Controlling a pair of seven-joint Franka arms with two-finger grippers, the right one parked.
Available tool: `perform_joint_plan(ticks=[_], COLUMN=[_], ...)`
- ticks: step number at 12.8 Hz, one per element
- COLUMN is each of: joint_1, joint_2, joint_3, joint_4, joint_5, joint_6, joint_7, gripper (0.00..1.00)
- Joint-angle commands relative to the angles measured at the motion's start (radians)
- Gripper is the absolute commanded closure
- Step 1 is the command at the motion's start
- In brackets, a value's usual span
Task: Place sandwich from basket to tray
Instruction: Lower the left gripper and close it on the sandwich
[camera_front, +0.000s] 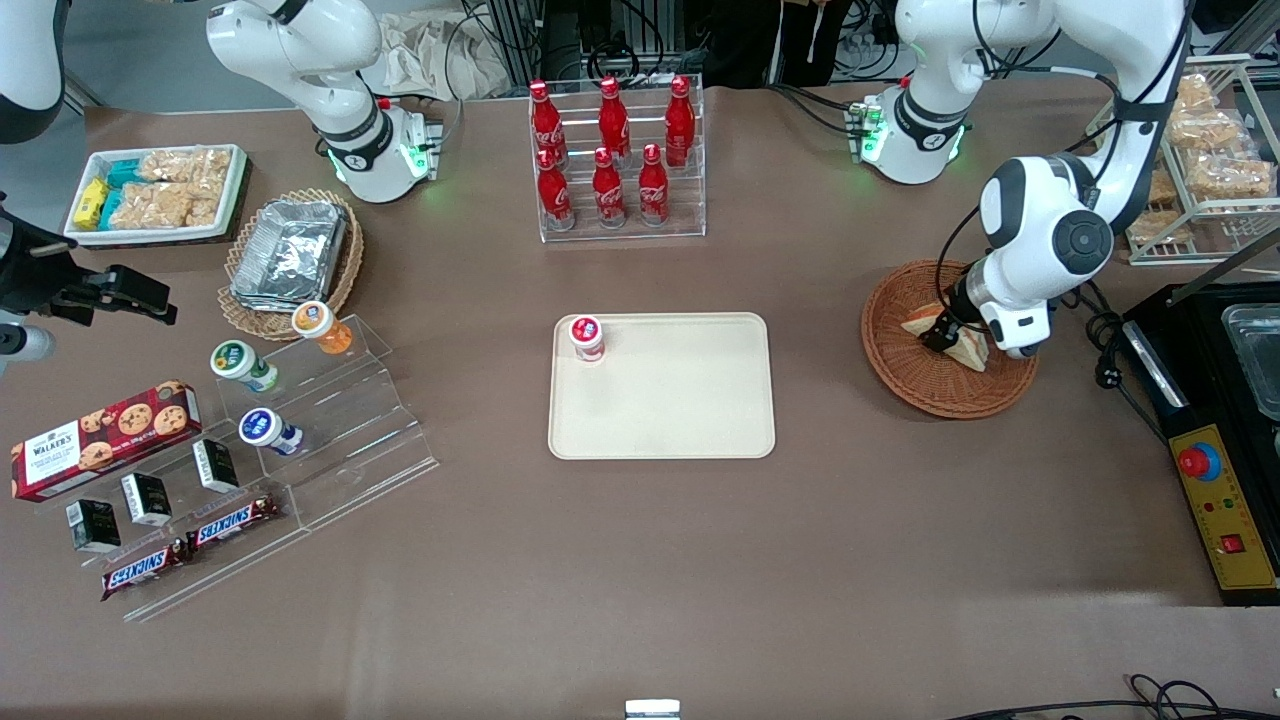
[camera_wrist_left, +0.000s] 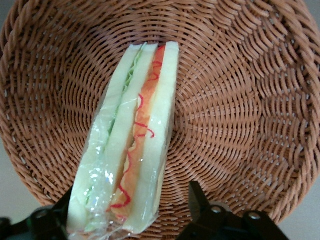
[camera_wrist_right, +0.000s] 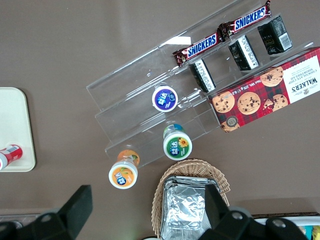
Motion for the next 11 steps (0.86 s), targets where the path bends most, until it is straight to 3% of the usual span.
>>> perform_joint_plan(ticks=[1, 5, 6, 7, 9, 11], joint_1=[0.005, 0.005, 0.005, 0.005, 0.005, 0.005], joint_2=[-0.004, 0.019, 0.021, 0.019, 0.018, 0.008], joint_3=[0.006, 0.006, 0.006, 0.006, 0.029, 0.031], joint_4=[-0.007, -0.011, -0.011, -0.009, -0.006, -0.003], joint_5=[0.001, 0.004, 0.004, 0.006, 0.009, 0.009], joint_6=[0.016, 0.037, 0.037, 0.037, 0.037, 0.034], joint_7=[-0.04, -0.05, -0.05, -0.052, -0.052, -0.05], gripper=[0.08, 0.07, 0.11, 0.24, 0.58, 0.68])
